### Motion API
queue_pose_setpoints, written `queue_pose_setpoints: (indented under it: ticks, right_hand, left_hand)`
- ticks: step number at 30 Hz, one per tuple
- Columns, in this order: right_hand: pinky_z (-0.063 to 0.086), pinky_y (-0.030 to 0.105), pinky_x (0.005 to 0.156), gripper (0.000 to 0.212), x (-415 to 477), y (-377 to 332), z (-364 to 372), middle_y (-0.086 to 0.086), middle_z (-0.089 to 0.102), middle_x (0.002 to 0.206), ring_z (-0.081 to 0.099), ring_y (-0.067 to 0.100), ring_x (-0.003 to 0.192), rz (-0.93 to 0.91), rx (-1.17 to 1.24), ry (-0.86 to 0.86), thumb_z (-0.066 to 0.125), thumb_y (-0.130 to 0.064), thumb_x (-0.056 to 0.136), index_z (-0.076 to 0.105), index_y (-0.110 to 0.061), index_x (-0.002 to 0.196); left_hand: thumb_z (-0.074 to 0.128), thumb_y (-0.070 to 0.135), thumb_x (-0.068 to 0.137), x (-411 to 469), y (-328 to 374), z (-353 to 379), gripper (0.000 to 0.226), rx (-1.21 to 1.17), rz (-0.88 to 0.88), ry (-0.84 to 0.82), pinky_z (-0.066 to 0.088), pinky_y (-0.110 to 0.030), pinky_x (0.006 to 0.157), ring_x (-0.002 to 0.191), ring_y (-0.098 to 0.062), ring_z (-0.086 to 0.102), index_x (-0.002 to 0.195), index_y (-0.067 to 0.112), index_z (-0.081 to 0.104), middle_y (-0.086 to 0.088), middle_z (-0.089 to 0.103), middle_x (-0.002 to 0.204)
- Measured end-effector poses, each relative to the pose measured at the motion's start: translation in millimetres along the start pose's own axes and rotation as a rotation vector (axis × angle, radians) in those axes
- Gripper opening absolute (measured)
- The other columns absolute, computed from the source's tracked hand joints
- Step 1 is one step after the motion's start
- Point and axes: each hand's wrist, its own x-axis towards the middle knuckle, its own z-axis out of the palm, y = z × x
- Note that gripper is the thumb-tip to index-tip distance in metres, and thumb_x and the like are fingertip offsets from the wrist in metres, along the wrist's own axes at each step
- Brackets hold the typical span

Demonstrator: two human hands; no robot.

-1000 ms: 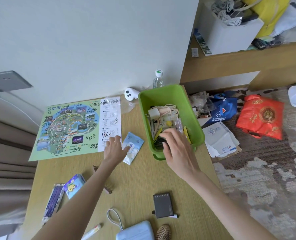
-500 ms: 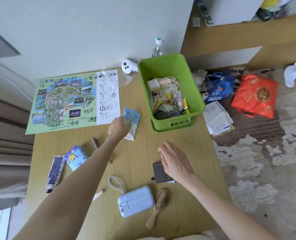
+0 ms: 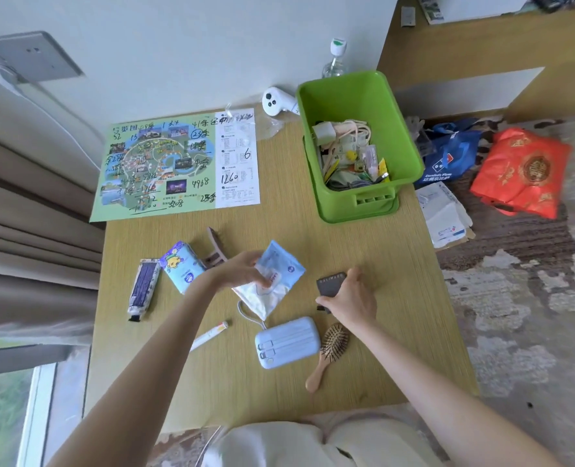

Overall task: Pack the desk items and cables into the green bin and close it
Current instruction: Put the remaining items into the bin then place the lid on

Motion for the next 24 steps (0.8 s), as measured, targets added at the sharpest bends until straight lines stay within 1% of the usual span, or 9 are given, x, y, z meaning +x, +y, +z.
queue_pose_setpoints:
  ticks: [3,6,10,12,14,16,18,20,24]
  right_hand:
    - [0.051,0.035,0.068,0.054,1,0,1,0.008,0.061,0.104,0.061,0.027,0.092,-0.001,0.202,-0.034,0.079,-0.021,0.071,0.041,-0.009,0.108]
    - [0.051,0.035,0.063,0.051,6,2,-9,0.005,0.06,0.099,0.062,0.025,0.086,-0.044,0.315,-0.103,0.08,-0.019,0.068,0.043,-0.01,0.103]
    - [0.039,0.036,0.061,0.052,4,14,-19,0.003,0.048,0.089,0.052,0.024,0.081,-0.322,-0.024,-0.14,0.079,-0.018,0.065,0.036,-0.012,0.094]
    - [0.035,0.034,0.065,0.056,-1,19,-16,0.002,0.044,0.092,0.046,0.022,0.086,-0.388,-0.202,-0.104,0.081,-0.022,0.065,0.036,-0.014,0.097]
    - [0.039,0.035,0.071,0.057,-5,23,-10,0.004,0.045,0.097,0.047,0.024,0.094,-0.4,-0.277,-0.087,0.079,-0.025,0.066,0.038,-0.012,0.103]
    - [0.042,0.037,0.08,0.06,-9,24,-4,0.007,0.048,0.106,0.047,0.027,0.101,-0.428,-0.317,-0.078,0.077,-0.025,0.066,0.039,-0.009,0.11]
    - [0.04,0.038,0.087,0.066,-10,26,0,0.007,0.046,0.117,0.043,0.027,0.111,-0.461,-0.355,-0.074,0.075,-0.024,0.068,0.038,-0.008,0.12]
    - [0.039,0.039,0.09,0.069,-11,27,1,0.007,0.042,0.122,0.04,0.027,0.116,-0.465,-0.372,-0.065,0.074,-0.024,0.069,0.036,-0.012,0.125]
    - [0.036,0.046,0.1,0.073,-9,29,-3,0.011,0.033,0.136,0.032,0.029,0.128,-0.462,-0.473,-0.072,0.072,-0.026,0.074,0.031,-0.016,0.134]
  left_hand:
    - [0.068,0.019,0.087,-14,-17,14,0.025,0.053,-0.021,-0.054,0.047,-0.03,0.089,0.098,-0.009,0.066,0.11,0.028,0.065,0.011,0.072,0.104]
    - [0.068,0.038,0.087,-27,-28,33,0.024,0.075,-0.036,-0.026,0.048,-0.028,0.08,0.093,-0.005,0.068,0.109,0.029,0.068,0.012,0.074,0.099]
    - [0.073,0.041,0.081,-33,-40,63,0.024,0.25,-0.014,0.065,0.045,-0.024,0.065,0.086,-0.008,0.064,0.097,0.025,0.069,0.01,0.067,0.094]
    - [0.076,0.043,0.077,-33,-44,77,0.035,0.365,-0.014,0.138,0.048,-0.029,0.071,0.092,-0.016,0.057,0.101,0.019,0.069,0.005,0.059,0.099]
    - [0.076,0.049,0.074,-33,-47,90,0.049,0.474,-0.034,0.22,0.046,-0.033,0.079,0.098,-0.018,0.045,0.106,0.014,0.065,0.002,0.046,0.103]
    - [0.075,0.054,0.072,-32,-49,101,0.058,0.613,-0.002,0.298,0.041,-0.032,0.076,0.096,-0.017,0.042,0.109,0.013,0.059,0.003,0.041,0.103]
    - [0.074,0.056,0.073,-31,-49,111,0.066,0.703,0.033,0.331,0.041,-0.032,0.078,0.1,-0.02,0.048,0.116,0.013,0.051,0.001,0.044,0.106]
    - [0.075,0.057,0.072,-29,-50,119,0.072,0.714,0.039,0.337,0.045,-0.037,0.088,0.106,-0.021,0.052,0.122,0.014,0.046,-0.001,0.051,0.116]
    - [0.075,0.061,0.068,-25,-49,127,0.083,0.81,0.028,0.296,0.039,-0.043,0.102,0.113,-0.022,0.052,0.129,0.015,0.042,-0.002,0.053,0.125]
